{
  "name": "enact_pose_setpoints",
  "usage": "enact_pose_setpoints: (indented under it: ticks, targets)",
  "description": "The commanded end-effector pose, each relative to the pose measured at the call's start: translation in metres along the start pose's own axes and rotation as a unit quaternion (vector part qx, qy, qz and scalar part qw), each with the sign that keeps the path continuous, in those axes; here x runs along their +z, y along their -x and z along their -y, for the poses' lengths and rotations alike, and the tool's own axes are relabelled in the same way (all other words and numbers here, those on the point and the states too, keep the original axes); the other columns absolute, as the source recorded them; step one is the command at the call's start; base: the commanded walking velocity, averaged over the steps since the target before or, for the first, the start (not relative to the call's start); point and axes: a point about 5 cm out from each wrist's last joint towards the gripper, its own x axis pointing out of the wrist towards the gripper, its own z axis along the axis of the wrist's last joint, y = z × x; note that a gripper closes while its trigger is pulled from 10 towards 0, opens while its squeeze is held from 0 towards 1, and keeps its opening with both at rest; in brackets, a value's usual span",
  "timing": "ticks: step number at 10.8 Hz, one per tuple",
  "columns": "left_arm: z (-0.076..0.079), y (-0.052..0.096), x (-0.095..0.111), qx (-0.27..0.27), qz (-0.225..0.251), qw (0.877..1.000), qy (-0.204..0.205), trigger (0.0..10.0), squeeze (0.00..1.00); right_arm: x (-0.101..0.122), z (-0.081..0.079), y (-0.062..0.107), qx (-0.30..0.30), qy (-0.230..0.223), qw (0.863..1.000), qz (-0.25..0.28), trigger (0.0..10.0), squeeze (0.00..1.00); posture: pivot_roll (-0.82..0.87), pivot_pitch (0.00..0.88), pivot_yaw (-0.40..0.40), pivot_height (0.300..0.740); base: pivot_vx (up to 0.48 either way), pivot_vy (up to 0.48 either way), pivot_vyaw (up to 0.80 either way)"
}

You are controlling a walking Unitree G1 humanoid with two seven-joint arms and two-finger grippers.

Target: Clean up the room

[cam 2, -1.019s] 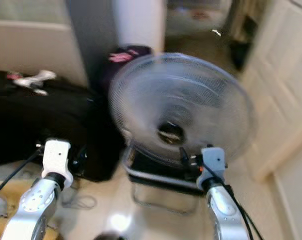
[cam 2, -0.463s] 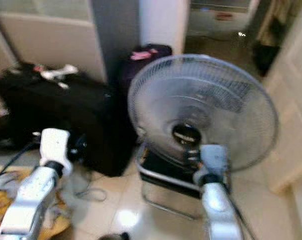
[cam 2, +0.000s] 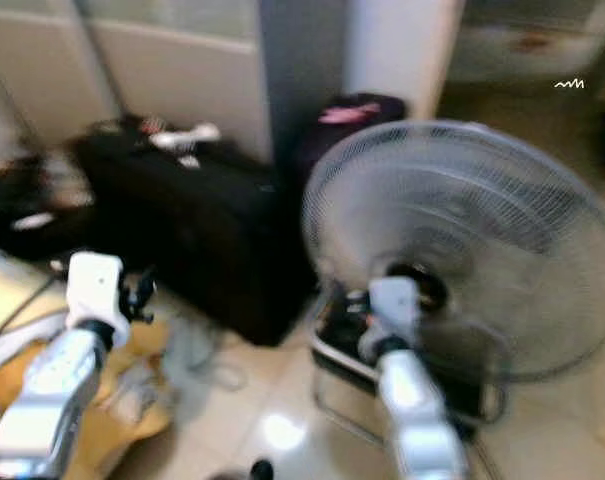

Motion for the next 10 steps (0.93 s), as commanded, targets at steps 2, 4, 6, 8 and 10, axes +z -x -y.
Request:
enact_pose_setpoints:
  ticks: [2,4,6,8,10]
  targets:
    - [0.006,-0.007,0.01,-0.001,0.014,1.0,-0.014,10.0,0.0,0.01,0.012,-0.007,-0.014,0.006,1.0,-0.003,10.0,1.0,0.0,0.0,0.025,0.74,0.0,0.126,0.4]
    - [0.013,-0.008,0.01,-0.017,0.013,1.0,-0.015,10.0,0.0,0.011,0.013,-0.01,0.0,-0.014,1.0,0.009,10.0,0.0,0.02,0.0,0.001,0.74,0.0,0.257,0.0]
    - [0.015,-0.011,0.011,-0.013,0.018,1.0,-0.02,10.0,0.0,0.004,0.012,-0.011,0.017,-0.026,0.999,-0.011,10.0,0.0,0.01,0.0,0.005,0.74,0.0,0.266,0.0]
    - [0.011,-0.013,0.014,-0.008,0.021,1.0,-0.02,10.0,0.0,0.011,0.007,-0.014,0.035,-0.036,0.999,-0.001,10.0,0.0,0.02,0.0,0.009,0.74,0.0,0.268,0.0]
    - [0.009,-0.015,0.016,-0.005,0.023,0.999,-0.022,10.0,0.0,0.01,0.008,-0.017,0.04,-0.043,0.998,-0.001,10.0,0.0,0.02,0.0,0.014,0.74,0.0,0.268,0.2]
